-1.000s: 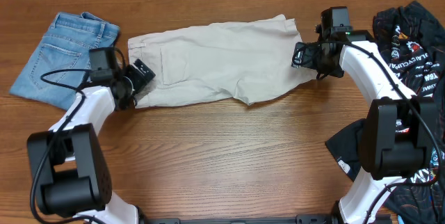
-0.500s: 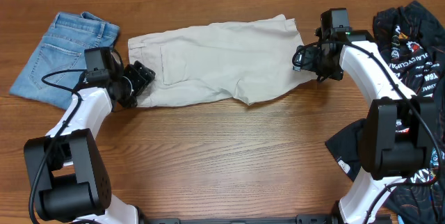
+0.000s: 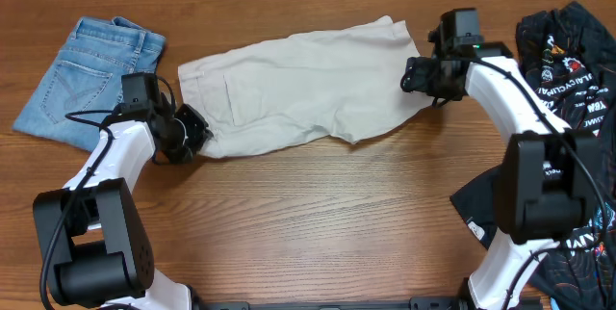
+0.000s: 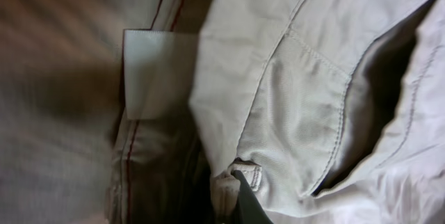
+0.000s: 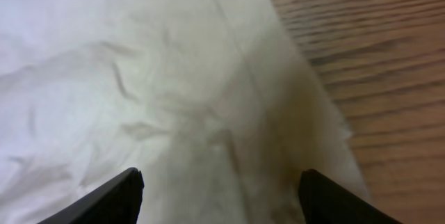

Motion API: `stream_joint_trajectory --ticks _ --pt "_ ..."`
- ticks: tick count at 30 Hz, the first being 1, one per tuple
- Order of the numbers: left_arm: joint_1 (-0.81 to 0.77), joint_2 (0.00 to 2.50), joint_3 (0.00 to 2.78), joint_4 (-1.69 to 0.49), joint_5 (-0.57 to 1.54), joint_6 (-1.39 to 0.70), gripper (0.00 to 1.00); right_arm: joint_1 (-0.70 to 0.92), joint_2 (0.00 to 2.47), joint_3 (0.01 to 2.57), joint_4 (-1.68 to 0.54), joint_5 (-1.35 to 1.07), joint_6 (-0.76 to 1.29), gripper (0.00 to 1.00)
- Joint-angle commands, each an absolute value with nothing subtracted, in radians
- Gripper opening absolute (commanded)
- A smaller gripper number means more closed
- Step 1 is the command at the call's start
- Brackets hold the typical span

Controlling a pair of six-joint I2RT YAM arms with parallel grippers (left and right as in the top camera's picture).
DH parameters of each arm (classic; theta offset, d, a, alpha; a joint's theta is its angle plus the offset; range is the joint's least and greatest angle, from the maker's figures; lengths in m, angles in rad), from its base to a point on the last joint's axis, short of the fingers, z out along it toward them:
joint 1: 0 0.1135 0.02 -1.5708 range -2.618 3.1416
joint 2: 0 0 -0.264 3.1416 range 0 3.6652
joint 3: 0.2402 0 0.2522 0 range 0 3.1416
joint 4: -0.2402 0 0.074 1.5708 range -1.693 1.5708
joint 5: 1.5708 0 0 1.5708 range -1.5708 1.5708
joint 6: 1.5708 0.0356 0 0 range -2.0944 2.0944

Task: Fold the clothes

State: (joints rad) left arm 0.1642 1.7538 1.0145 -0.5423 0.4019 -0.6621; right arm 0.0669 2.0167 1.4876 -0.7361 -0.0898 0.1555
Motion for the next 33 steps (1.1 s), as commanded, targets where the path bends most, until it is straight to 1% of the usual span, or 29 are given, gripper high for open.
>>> stream_joint_trajectory --ticks 1,7,11,12,15,20,24,30,33 --pt "0.163 1.733 1.018 -0.598 0.469 -0.606 0.04 0.079 2.104 1.504 -0.705 -0.100 0.144 0.74" --pt "0.164 1.733 1.018 -0.673 0.489 -0.587 0.04 0.078 2.181 1.504 -0.656 -0.099 0.144 0.74" --pt "0.164 1.733 1.018 -0.812 0.629 -0.484 0.04 0.078 2.202 1.504 -0.640 -0.099 0.145 0.75" --pt "0.164 1.733 1.018 -0.878 0.625 -0.457 0.04 0.078 2.207 1.504 -0.638 -0.099 0.145 0.75" --pt "0.165 1.733 1.018 -0.984 0.618 -0.369 0.04 0.078 2.213 1.504 -0.636 -0.097 0.145 0.75" --pt "0.171 1.733 1.008 -1.097 0.618 -0.242 0.04 0.077 2.218 1.504 -0.641 -0.047 0.149 0.75" --pt "0.170 1.733 0.958 -1.102 0.611 -0.200 0.04 0.077 2.218 1.505 -0.640 -0.043 0.149 0.76" --pt "0.170 1.733 0.815 -1.012 0.512 -0.239 0.04 0.077 2.218 1.504 -0.645 -0.043 0.149 0.75" --pt "0.170 1.733 0.790 -0.985 0.480 -0.244 0.04 0.077 2.218 1.505 -0.648 -0.046 0.149 0.76"
